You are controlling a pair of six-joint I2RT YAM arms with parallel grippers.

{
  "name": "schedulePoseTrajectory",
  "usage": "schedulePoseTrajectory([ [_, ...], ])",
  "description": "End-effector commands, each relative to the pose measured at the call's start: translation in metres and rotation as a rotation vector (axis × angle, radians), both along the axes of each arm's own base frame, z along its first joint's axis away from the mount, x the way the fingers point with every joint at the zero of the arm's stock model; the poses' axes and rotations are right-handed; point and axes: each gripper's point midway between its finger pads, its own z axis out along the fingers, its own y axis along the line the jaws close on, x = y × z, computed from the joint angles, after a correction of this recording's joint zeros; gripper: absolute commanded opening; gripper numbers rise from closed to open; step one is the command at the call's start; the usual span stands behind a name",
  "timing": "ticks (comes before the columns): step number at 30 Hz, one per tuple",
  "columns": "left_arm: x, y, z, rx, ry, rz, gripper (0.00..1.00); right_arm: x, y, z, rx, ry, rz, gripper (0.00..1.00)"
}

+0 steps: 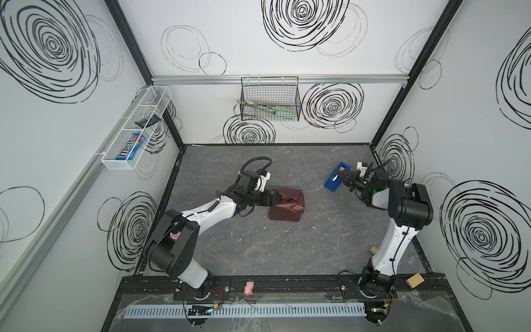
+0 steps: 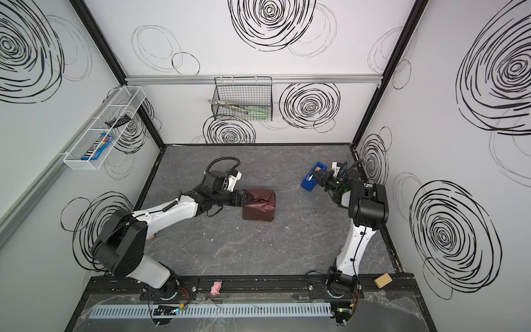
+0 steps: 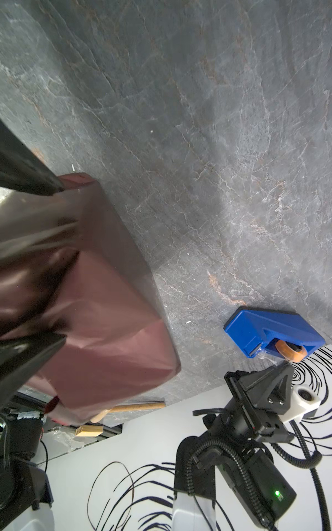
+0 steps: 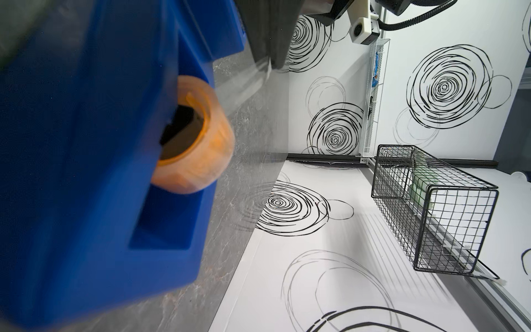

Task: Wrap a gift box in wrapping paper
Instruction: Tear off the tape with the cutter.

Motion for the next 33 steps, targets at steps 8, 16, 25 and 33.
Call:
schedulePoseTrajectory([
  [8, -0.024, 0.025, -0.052, 0.171, 0.149, 0.022, 0.77, -0.036, 0.036, 0.036, -0.017, -0.084, 0.091, 0.0],
  [16, -0.024, 0.025, -0.051, 0.167, 0.146, 0.021, 0.78, -0.066, 0.046, 0.015, -0.063, -0.026, 0.071, 0.0],
  [25, -0.025, 0.024, -0.051, 0.164, 0.146, 0.021, 0.78, -0.081, 0.046, -0.018, -0.104, 0.057, 0.032, 0.0],
  [33, -0.025, 0.026, -0.051, 0.169, 0.145, 0.022, 0.78, -0.066, 0.046, -0.046, -0.154, 0.12, -0.018, 0.0],
])
